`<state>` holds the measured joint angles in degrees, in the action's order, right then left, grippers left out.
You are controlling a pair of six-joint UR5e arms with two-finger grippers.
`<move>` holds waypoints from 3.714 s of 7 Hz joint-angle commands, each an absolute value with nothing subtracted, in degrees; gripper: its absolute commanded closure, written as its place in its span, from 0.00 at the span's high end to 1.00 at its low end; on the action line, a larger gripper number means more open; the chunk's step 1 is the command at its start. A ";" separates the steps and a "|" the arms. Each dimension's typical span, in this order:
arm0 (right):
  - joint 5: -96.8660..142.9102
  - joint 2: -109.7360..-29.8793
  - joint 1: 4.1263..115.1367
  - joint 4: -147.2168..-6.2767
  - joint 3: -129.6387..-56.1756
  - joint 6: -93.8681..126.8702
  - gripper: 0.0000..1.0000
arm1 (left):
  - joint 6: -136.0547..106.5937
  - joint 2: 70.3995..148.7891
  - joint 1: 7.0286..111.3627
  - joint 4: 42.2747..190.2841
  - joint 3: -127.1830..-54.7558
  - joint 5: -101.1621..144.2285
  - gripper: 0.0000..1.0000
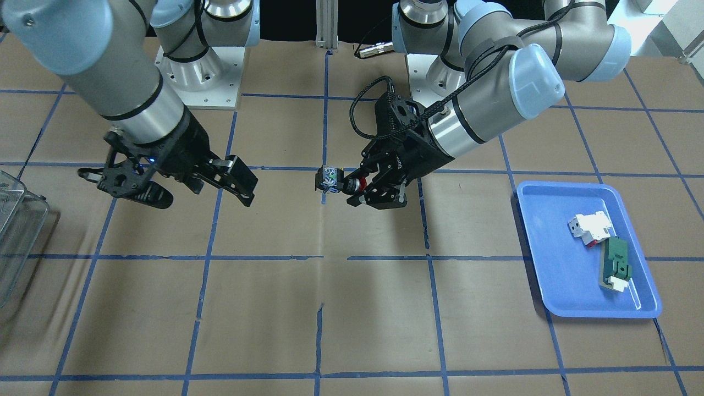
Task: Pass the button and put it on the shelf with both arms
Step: 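Lift the button out of the tray with the left gripper, then carry the button toward the center while the right gripper reaches toward it, then close the right gripper on the button and open the left gripper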
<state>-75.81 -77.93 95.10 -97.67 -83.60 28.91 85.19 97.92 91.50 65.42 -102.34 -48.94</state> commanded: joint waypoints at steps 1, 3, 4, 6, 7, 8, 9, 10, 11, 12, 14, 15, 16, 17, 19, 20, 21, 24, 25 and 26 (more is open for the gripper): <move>-70.34 -74.55 97.65 -100.19 -81.40 41.02 1.00 | 84.99 97.91 91.67 65.39 -102.83 -48.34 0.00; -62.18 -73.66 97.56 -100.46 -80.68 55.20 1.00 | 85.08 97.91 91.58 65.39 -102.83 -48.25 0.00; -58.22 -73.30 97.30 -100.20 -80.77 65.29 1.00 | 85.08 97.91 91.50 65.39 -102.83 -48.25 0.00; -57.49 -74.18 97.73 -97.40 -81.82 70.90 1.00 | 85.17 97.82 91.49 65.39 -102.83 -48.25 0.00; -57.05 -74.44 97.39 -93.82 -81.83 71.01 1.00 | 85.17 97.82 91.41 65.39 -102.83 -48.25 0.00; -55.30 -74.44 97.21 -91.17 -81.91 71.10 1.00 | 85.08 97.74 91.41 65.39 -102.75 -48.25 0.00; -53.63 -75.05 97.38 -90.36 -82.00 72.67 1.00 | 85.17 97.73 91.32 65.39 -102.74 -48.25 0.00; -53.61 -75.06 97.21 -89.92 -82.09 73.56 1.00 | 85.17 97.73 91.23 65.39 -102.74 -48.25 0.00; -53.53 -74.97 96.95 -89.91 -82.09 73.48 1.00 | 85.25 97.73 91.14 65.39 -102.74 -48.25 0.00; -51.79 -74.54 96.77 -90.00 -82.18 73.74 1.00 | 85.25 97.73 91.14 65.39 -102.74 -48.25 0.00; -49.15 -74.01 97.21 -91.14 -83.48 76.54 1.00 | 85.25 97.73 91.14 65.39 -102.74 -48.25 0.00; -46.96 -74.70 96.95 -93.14 -85.50 76.81 1.00 | 85.25 97.73 91.14 65.39 -102.74 -48.25 0.00; -46.85 -74.79 96.86 -97.78 -86.39 80.64 1.00 | 85.25 97.65 91.06 65.39 -102.74 -48.16 0.00; -46.93 -74.79 96.94 -102.26 -87.09 83.73 1.00 | 85.25 97.65 91.05 65.39 -102.74 -48.16 0.00; -46.76 -75.40 96.77 -102.83 -89.72 83.41 0.95 | 85.25 97.65 91.05 65.39 -102.74 -48.25 0.00; -45.10 -75.50 96.85 -102.75 -89.91 83.32 0.79 | 85.25 97.65 91.05 65.39 -102.74 -48.25 0.00; -43.26 -75.50 96.94 -102.74 -89.91 83.15 0.54 | 85.17 97.65 91.05 65.39 -102.74 -48.25 0.00; -43.24 -75.94 96.77 -102.83 -89.91 82.27 0.30 | 85.25 97.65 91.05 65.39 -102.74 -48.16 0.00; -43.24 -75.94 96.77 -102.83 -89.91 81.13 0.16 | 85.25 97.65 91.05 65.39 -102.66 -48.25 0.00; -42.02 -75.85 96.68 -102.75 -89.91 81.21 0.08 | 85.34 97.65 91.05 65.30 -102.40 -48.25 0.00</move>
<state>-42.97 -75.89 96.75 -102.82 -89.91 81.58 85.27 97.65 91.05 65.38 -102.62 -48.24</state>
